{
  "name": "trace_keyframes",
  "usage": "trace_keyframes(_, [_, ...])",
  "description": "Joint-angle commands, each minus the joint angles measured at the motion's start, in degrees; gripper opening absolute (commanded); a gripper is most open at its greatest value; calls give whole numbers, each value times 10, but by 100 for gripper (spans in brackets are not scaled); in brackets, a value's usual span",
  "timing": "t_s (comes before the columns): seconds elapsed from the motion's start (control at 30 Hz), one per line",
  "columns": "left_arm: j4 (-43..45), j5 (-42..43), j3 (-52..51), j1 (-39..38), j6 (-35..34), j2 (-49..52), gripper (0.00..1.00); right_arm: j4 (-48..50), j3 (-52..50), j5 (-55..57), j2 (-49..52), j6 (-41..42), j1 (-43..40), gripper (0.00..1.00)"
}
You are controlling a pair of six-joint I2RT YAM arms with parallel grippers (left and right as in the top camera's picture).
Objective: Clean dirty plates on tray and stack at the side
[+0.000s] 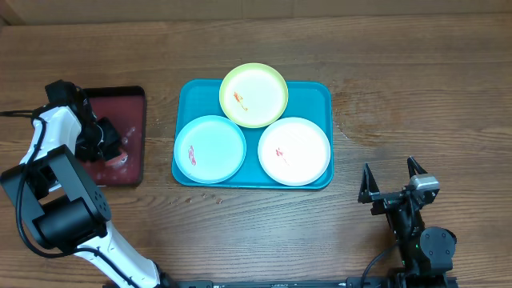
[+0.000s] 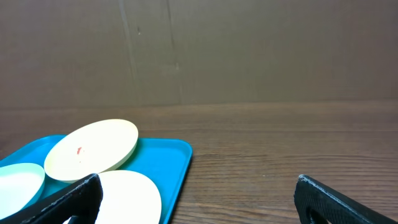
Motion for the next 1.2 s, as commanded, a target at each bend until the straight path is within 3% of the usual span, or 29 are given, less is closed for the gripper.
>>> trace_keyframes(0.0, [-5,-1,16,3,11,8,10,2,-6,3,-6,4,-2,100])
trace_keyframes(0.03, [-12,-1,23,3,10,8,4,2,-6,3,-6,4,-2,100])
trace_keyframes(0.23, [-96,6,129,3,-4,8,4,2,-6,3,-6,4,-2,100])
trace_keyframes(0.53, [-226,107,332,2,-4,8,4,2,-6,3,-6,4,-2,100])
trace_keyframes(0.63, [-235,94,327,-2,-1,9,4,2,-6,3,-6,4,-2,100])
trace_keyframes(0.7, [-210,28,268,-9,-1,9,4,2,-6,3,-6,4,-2,100])
trace_keyframes(0.87, [-146,24,151,-12,-5,9,4,2,-6,3,-6,4,-2,100])
trace_keyframes(1.0, [-180,40,192,-12,-5,3,4,2,-6,3,-6,4,-2,100])
trace_keyframes(1.17, [-303,76,318,-17,-5,-20,4,2,-6,3,-6,4,-2,100])
